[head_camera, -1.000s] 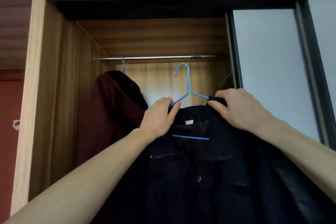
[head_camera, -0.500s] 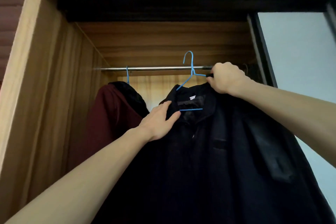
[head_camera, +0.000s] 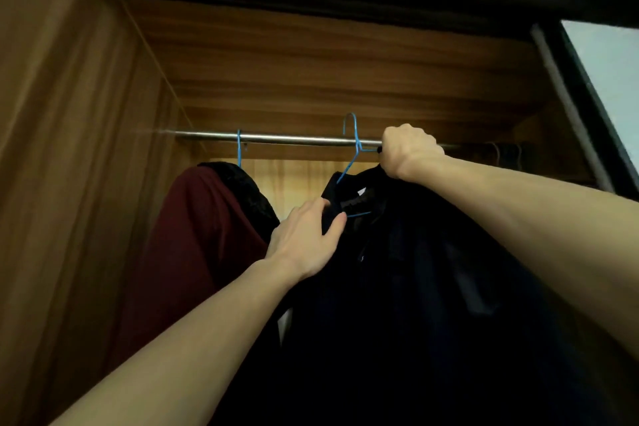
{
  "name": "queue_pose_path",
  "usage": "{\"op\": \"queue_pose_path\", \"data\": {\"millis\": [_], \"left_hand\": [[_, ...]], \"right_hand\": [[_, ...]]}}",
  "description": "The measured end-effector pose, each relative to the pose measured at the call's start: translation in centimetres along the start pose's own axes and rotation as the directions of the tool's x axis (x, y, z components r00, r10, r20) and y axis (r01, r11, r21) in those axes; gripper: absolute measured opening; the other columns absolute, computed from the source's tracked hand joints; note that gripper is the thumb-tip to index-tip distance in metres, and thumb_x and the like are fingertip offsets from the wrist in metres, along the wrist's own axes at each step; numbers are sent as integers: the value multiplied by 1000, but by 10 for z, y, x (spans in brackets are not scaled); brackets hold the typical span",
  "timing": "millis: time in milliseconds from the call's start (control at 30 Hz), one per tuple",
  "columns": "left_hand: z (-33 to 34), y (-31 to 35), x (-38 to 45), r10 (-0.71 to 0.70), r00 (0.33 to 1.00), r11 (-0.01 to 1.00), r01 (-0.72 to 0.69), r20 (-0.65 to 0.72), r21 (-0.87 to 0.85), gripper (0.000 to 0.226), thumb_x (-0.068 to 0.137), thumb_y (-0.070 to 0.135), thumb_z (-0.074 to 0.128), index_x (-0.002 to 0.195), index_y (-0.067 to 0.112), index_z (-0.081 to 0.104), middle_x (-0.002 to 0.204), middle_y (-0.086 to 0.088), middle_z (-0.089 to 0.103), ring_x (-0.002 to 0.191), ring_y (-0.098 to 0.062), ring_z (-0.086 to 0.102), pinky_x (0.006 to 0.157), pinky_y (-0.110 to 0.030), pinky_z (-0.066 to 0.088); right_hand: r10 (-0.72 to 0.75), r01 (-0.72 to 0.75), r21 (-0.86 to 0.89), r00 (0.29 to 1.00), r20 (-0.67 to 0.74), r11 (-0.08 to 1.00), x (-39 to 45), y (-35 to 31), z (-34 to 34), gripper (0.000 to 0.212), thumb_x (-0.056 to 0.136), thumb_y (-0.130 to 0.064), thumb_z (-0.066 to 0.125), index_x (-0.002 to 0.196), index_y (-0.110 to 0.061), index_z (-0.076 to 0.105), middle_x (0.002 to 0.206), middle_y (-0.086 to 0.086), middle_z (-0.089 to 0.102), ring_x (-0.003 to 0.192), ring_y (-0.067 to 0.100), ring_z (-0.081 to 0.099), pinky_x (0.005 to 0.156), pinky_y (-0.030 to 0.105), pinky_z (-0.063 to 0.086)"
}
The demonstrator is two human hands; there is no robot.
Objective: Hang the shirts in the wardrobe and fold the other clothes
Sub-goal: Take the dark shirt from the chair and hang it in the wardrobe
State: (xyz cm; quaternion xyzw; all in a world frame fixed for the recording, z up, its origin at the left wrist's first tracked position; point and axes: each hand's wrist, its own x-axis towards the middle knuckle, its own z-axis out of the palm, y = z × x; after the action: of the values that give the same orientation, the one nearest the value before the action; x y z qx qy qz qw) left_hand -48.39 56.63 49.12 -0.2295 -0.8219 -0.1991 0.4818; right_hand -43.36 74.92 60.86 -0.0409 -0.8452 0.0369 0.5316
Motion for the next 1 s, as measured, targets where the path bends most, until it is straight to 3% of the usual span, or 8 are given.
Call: {"op": "queue_pose_path", "data": {"millis": [167,367,467,700,1000], "left_hand": [[10,-9,13,28,997,1000,-27,-73,2,50,105,56,37,142,25,52,138,10,60,126,-14,55,97,-40,49],[16,-12,19,51,996,998,-49,-71,26,49,106,55,37,142,25,51,135,10,61,123,-12,55,93,-36,49],[19,-12,18,60,996,998,-58,-61,37,47,107,54,36,141,25,51,131,10,62,120,-12,57,90,-35,49],[24,-16,13,50,998,998,-48,-47,49,49,106,56,36,141,26,51,126,14,64,117,-11,58,82,-31,41],[24,-21,-7,-36,997,998,39,-63,40,40,104,58,38,129,32,55,116,19,65,101,-10,56,79,-32,40]], "right_hand": [[-2,3,19,1000,-20,1000,14,-8,17,25,98,-17,59,121,-8,65,118,14,63,109,40,64,75,39,45],[37,-37,33,999,0,999,23,-6,32,27,99,-16,58,124,-8,63,116,13,61,104,38,62,75,39,44],[58,-58,50,998,10,997,21,-1,37,27,99,-19,60,124,-8,63,123,15,62,112,40,62,76,38,43],[57,-64,77,995,88,995,2,0,55,23,98,-17,60,119,-8,64,116,13,62,107,36,62,77,38,45],[60,-107,196,971,233,975,-2,-10,43,35,98,-28,61,127,-9,60,133,14,63,120,35,62,85,34,47]]}}
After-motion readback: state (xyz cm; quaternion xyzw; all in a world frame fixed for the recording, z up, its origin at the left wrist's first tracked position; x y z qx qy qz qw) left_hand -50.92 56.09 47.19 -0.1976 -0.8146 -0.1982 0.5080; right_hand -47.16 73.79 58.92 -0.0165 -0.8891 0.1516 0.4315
